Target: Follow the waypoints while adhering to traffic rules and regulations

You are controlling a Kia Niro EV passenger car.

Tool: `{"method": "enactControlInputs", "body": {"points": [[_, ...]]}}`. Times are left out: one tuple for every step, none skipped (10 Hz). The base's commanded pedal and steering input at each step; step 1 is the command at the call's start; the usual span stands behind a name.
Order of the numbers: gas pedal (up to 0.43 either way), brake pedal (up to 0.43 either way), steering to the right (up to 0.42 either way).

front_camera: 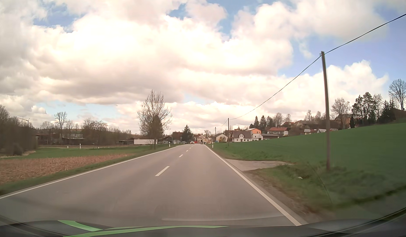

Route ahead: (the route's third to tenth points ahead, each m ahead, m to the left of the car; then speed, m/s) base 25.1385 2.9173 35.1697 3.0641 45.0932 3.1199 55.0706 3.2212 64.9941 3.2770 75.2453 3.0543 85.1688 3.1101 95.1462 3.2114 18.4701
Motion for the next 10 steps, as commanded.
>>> {"method": "enactControlInputs", "body": {"points": [[0.000,0.000,0.002],[0.000,0.000,0.002],[0.000,0.000,0.002],[0.000,0.000,0.002],[0.000,0.000,0.002],[0.000,0.000,0.002],[0.000,0.000,0.002],[0.000,0.000,0.002],[0.000,0.000,0.001],[0.000,0.000,0.001]]}}
